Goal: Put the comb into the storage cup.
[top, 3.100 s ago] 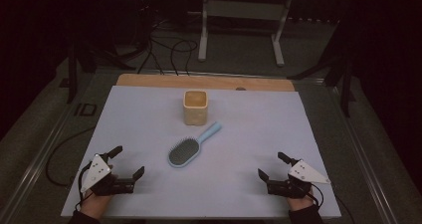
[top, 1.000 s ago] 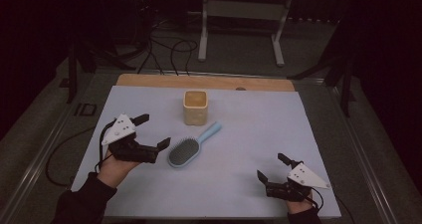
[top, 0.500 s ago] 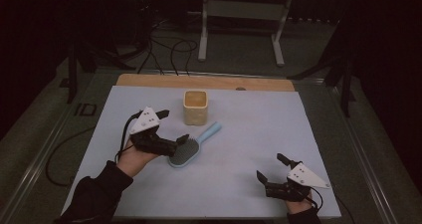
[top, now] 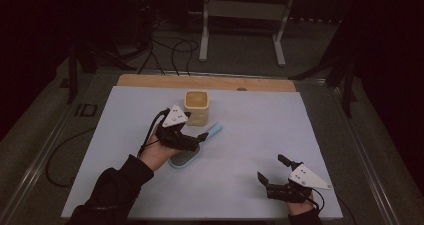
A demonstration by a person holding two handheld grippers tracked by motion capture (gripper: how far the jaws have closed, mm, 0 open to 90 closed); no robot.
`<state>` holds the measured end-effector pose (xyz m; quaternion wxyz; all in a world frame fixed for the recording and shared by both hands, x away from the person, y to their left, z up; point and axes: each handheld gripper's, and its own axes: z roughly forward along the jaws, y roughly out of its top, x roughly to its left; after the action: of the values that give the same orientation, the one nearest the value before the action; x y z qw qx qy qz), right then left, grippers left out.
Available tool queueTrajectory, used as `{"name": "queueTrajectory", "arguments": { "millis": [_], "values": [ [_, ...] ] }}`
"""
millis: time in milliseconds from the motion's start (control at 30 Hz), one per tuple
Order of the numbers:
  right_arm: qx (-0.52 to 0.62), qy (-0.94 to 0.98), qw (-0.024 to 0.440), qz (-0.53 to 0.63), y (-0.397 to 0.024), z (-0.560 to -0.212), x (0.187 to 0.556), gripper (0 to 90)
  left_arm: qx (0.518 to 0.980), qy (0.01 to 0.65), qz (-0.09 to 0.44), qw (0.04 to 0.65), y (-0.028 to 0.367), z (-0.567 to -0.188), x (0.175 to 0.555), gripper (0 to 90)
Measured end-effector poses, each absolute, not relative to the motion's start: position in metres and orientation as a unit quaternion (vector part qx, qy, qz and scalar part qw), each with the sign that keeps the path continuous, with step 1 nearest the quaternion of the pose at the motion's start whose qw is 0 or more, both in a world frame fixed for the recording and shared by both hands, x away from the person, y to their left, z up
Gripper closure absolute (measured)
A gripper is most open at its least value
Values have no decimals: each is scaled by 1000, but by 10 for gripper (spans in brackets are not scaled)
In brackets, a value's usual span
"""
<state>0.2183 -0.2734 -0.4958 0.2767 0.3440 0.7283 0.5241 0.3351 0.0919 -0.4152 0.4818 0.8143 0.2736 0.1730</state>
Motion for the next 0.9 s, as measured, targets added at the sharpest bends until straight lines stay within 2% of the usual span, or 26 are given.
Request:
{"name": "queueTrajectory", "arguments": {
  "millis": [67,300,433,500,600,633,800,867,900],
  "values": [
    [343,729,277,524,-273,-496,218,85,815,277,176,477,88,-418,338,144],
    [343,728,275,526,-273,-496,218,85,820,286,177,463,78,-428,349,165],
    [341,728,276,527,-273,-495,217,85,820,291,176,460,71,-438,357,222],
    [341,728,276,527,-273,-495,217,85,819,295,166,464,70,-440,359,312],
    [340,728,275,527,-273,-495,217,85,821,303,170,453,66,-445,363,343],
    [339,729,275,527,-273,-495,217,85,822,308,169,448,64,-448,366,404],
    [337,729,277,528,-273,-495,217,85,829,316,168,430,58,-456,372,528],
    [337,729,277,528,-273,-495,217,85,834,320,172,416,54,-460,374,546],
    [337,729,277,528,-273,-494,217,85,836,321,171,411,53,-461,375,594]
  ]
}}
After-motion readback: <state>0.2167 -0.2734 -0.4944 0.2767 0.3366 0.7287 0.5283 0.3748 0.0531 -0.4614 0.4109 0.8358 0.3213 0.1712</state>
